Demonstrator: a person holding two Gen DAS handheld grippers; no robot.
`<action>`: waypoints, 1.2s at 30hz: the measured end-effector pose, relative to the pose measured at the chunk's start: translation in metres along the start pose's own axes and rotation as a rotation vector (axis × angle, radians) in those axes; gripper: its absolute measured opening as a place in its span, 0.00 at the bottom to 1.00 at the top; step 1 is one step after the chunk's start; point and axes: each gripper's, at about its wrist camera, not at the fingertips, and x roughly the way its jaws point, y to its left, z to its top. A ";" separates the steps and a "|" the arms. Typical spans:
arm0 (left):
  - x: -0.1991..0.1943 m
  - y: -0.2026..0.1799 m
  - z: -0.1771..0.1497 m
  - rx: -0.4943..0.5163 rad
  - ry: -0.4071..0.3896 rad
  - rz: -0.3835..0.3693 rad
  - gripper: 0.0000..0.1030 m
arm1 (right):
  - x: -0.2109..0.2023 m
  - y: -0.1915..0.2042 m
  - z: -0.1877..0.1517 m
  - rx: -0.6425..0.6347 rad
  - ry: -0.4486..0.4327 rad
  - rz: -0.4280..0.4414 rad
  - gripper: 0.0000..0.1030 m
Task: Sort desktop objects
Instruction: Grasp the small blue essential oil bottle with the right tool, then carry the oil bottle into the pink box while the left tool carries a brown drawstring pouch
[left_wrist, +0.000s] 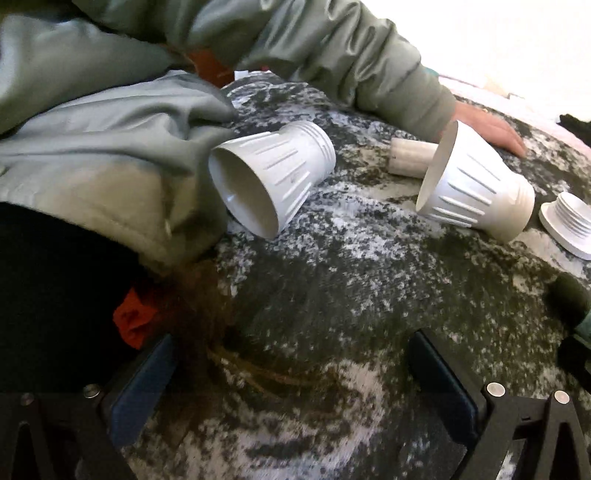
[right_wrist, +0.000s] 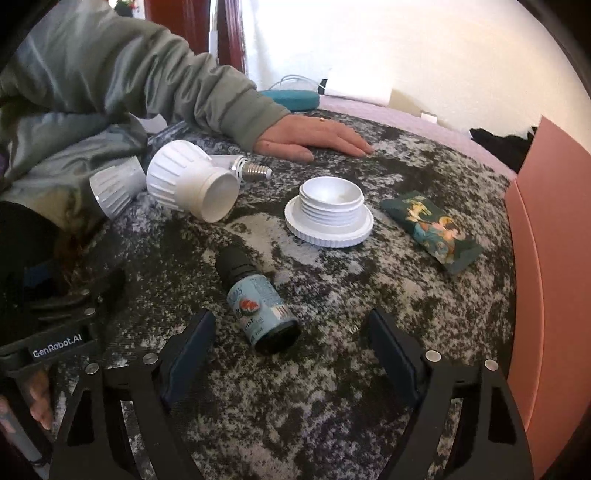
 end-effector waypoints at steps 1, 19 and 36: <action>0.003 0.001 0.001 -0.006 0.005 -0.013 1.00 | 0.001 0.001 0.001 -0.006 0.001 0.001 0.85; -0.033 -0.042 0.017 0.040 -0.124 -0.197 0.08 | -0.011 0.005 0.004 -0.006 -0.028 0.002 0.25; -0.204 -0.161 0.055 0.258 -0.387 -0.864 0.13 | -0.225 -0.106 -0.011 0.374 -0.428 -0.068 0.25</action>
